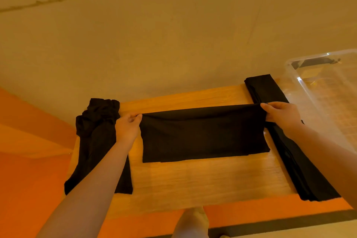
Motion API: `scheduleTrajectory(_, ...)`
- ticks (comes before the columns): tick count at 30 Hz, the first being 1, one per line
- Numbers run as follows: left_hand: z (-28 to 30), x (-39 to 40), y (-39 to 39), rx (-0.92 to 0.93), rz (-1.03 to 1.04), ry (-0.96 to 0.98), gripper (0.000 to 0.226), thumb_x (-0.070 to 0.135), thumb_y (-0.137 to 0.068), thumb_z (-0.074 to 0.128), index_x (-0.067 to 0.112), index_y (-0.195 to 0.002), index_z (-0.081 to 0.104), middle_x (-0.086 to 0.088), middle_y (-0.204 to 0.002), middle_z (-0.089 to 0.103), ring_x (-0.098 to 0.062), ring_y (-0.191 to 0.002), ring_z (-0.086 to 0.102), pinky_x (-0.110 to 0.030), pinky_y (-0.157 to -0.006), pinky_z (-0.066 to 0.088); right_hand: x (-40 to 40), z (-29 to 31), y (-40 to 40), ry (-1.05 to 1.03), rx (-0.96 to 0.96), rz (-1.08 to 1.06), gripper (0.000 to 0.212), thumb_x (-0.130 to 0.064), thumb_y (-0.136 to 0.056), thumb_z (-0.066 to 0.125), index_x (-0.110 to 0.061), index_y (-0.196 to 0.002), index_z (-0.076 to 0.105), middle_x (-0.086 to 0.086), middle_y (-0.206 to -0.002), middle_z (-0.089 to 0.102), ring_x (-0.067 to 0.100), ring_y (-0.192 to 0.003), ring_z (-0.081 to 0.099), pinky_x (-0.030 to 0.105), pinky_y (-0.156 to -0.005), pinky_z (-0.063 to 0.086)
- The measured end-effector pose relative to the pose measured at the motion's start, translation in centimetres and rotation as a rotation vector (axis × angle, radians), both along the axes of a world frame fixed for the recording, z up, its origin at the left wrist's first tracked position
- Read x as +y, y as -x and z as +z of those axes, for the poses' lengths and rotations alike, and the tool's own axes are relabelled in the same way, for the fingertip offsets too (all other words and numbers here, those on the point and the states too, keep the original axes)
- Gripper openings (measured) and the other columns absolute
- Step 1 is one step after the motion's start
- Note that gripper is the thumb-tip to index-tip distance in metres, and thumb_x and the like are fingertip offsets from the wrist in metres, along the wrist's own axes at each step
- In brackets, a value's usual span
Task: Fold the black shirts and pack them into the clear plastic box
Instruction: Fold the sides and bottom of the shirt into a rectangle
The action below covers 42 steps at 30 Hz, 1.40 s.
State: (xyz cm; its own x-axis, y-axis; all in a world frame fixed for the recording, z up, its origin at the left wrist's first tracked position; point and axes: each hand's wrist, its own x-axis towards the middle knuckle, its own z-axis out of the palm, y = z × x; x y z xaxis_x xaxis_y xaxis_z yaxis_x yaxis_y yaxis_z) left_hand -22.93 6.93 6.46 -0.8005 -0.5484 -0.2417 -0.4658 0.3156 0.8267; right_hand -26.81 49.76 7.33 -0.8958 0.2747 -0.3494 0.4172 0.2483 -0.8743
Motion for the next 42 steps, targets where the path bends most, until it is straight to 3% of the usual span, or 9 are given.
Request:
scheduleTrajectory(5,1.1,1.4,2.2,-0.019,-0.043,-0.082,0.028,0.025,-0.095,0.060,0.011,-0.118,0.064,-0.001,-0.109,0.064,-0.013,-0.100,0.059,-0.028,-0.089,0.048,-1.9,-0.1,1.2,-0.030,-0.032,-0.005,0.009,-0.025,-0.089,0.065,-0.017,-0.092,0.069,0.011,-0.094,0.070,0.025,-0.090,0.068,0.038,-0.083,0.056)
scheduleTrajectory(8,1.9,3.6,1.4,-0.011,-0.109,-0.107,0.014,0.030,-0.093,0.061,0.023,-0.104,0.066,0.006,-0.101,0.067,-0.011,-0.096,0.063,-0.029,-0.087,0.051,-4.4,1.0,-0.6,-0.022,-0.016,0.044,0.013,-0.027,-0.089,0.064,-0.019,-0.099,0.069,0.006,-0.092,0.069,0.017,-0.079,0.065,0.029,-0.072,0.054)
scheduleTrajectory(11,3.2,7.0,-0.9,0.021,-0.228,-0.053,0.004,0.029,-0.091,0.065,0.031,-0.094,0.065,0.015,-0.089,0.067,-0.004,-0.087,0.065,-0.016,-0.073,0.049,-7.6,2.0,-3.4,-0.049,0.033,0.149,0.009,-0.028,-0.088,0.064,-0.026,-0.094,0.071,-0.001,-0.087,0.071,0.015,-0.084,0.067,0.034,-0.080,0.056)
scheduleTrajectory(16,3.9,12.9,-3.7,0.100,-0.332,-0.025,0.012,0.025,-0.088,0.068,0.027,-0.099,0.070,0.024,-0.083,0.063,0.016,-0.081,0.059,-0.002,-0.070,0.044,-13.6,3.0,-7.0,-0.015,0.134,0.258,0.014,-0.025,-0.087,0.067,-0.023,-0.100,0.073,-0.008,-0.087,0.073,0.003,-0.085,0.068,0.026,-0.079,0.056)
scheduleTrajectory(19,3.6,14.8,-4.7,0.150,-0.295,-0.070,0.014,0.020,-0.088,0.068,0.022,-0.100,0.073,0.023,-0.083,0.065,0.014,-0.085,0.060,-0.006,-0.074,0.048,-15.9,2.6,-8.1,-0.049,0.232,0.266,0.015,-0.021,-0.088,0.067,-0.021,-0.102,0.073,-0.011,-0.086,0.072,-0.001,-0.082,0.067,0.021,-0.075,0.055)
scheduleTrajectory(23,3.2,15.4,-5.3,0.122,-0.143,-0.212,0.014,0.022,-0.087,0.069,0.035,-0.089,0.071,0.018,-0.085,0.071,0.002,-0.087,0.066,-0.029,-0.080,0.057,-16.9,2.4,-8.7,-0.019,0.293,0.242,0.017,-0.018,-0.091,0.064,-0.031,-0.099,0.069,-0.014,-0.085,0.071,-0.003,-0.082,0.066,0.016,-0.071,0.053)
scheduleTrajectory(30,3.9,16.1,-6.3,0.021,0.088,-0.491,0.012,0.019,-0.085,0.071,0.032,-0.085,0.072,0.013,-0.088,0.072,-0.003,-0.090,0.065,-0.021,-0.078,0.053,-17.4,1.7,-10.1,0.022,0.342,0.276,0.022,-0.016,-0.093,0.060,-0.036,-0.101,0.066,-0.015,-0.090,0.072,-0.002,-0.085,0.067,0.016,-0.073,0.053)
scheduleTrajectory(37,4.4,16.7,-7.0,0.004,0.155,-0.558,0.010,0.022,-0.088,0.067,0.028,-0.094,0.072,0.016,-0.090,0.070,0.000,-0.089,0.062,-0.014,-0.074,0.048,-17.7,1.8,-10.4,0.084,0.320,0.253,0.029,-0.014,-0.093,0.060,-0.043,-0.093,0.064,-0.015,-0.087,0.071,-0.003,-0.084,0.067,0.010,-0.070,0.050)
scheduleTrajectory(42,4.9,17.4,-7.6,-0.001,0.093,-0.566,0.012,0.030,-0.095,0.057,0.034,-0.095,0.067,0.011,-0.103,0.067,-0.002,-0.099,0.060,-0.013,-0.076,0.044,-17.8,1.6,-10.4,0.127,0.323,0.259,0.020,-0.021,-0.091,0.060,-0.039,-0.095,0.066,-0.010,-0.082,0.073,0.002,-0.078,0.068,0.014,-0.066,0.051)
